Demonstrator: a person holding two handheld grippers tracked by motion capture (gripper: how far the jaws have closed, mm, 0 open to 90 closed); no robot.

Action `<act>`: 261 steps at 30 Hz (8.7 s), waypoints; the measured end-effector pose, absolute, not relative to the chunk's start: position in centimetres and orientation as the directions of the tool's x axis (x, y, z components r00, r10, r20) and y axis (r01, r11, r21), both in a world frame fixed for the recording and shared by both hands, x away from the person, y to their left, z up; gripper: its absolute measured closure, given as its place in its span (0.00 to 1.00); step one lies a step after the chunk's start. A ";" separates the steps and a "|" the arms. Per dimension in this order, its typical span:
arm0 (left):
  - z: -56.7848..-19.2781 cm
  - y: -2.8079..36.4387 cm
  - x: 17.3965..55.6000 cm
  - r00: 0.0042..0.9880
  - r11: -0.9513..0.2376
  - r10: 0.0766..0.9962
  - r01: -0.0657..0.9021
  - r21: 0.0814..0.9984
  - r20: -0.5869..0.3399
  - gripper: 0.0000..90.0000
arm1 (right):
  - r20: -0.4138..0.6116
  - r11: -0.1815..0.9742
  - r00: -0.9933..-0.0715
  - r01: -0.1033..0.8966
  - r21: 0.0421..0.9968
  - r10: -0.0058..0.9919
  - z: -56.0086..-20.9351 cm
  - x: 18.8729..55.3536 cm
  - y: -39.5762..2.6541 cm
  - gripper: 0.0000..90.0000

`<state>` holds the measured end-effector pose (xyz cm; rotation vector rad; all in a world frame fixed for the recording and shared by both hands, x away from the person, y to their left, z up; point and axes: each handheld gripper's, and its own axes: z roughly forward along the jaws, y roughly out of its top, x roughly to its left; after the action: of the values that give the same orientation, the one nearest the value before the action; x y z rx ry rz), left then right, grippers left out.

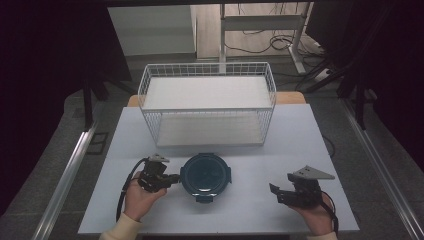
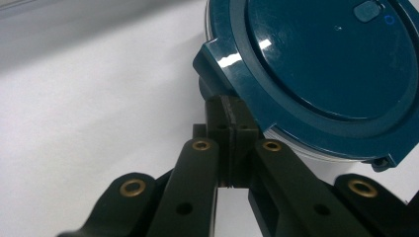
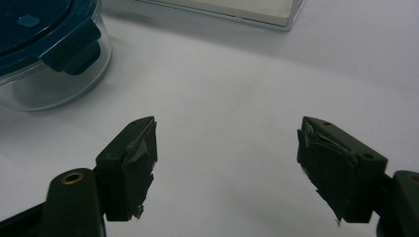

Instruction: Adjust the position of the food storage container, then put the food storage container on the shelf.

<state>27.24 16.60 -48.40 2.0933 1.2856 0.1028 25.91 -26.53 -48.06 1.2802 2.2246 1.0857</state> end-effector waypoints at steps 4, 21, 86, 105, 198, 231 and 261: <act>-48.6 16.9 27.5 0.537 -0.309 0.799 0.751 0.584 -0.269 1.00 | 0.068 0.297 -0.528 0.575 0.762 0.847 -48.1 25.9 -26.5 0.25; -46.6 20.0 26.5 0.520 -0.221 0.807 0.706 0.673 -0.280 0.51 | 0.068 0.306 -0.546 0.563 0.768 0.835 -47.9 26.0 -26.2 0.25; -49.9 17.1 29.8 0.453 -0.092 0.659 0.841 0.533 -0.601 0.14 | 0.537 0.086 -0.479 0.797 0.599 0.694 -49.4 30.0 -14.2 0.12; -51.4 16.3 30.0 0.363 -0.036 0.637 0.895 0.444 -0.680 0.25 | 0.637 0.049 -0.403 0.866 0.498 0.657 -51.1 30.9 -13.3 0.25; -33.7 17.1 32.6 0.573 -0.001 0.618 0.685 0.729 -0.538 0.44 | 0.463 0.061 -0.642 0.621 0.782 0.611 -33.3 34.0 -14.5 0.43; -29.2 17.8 44.1 0.538 0.008 0.608 0.732 0.682 -0.584 0.44 | 0.489 0.074 -0.618 0.664 0.744 0.615 -27.8 45.3 -13.8 0.43; -33.5 17.2 48.9 0.393 0.167 0.537 0.818 0.551 -0.747 0.37 | 0.694 -0.113 -0.390 0.821 0.560 0.606 -32.1 50.0 -14.7 0.27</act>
<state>48.93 17.22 -33.54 1.5002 1.2702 -0.3063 50.02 -14.71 -32.12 1.8279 2.2166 1.7263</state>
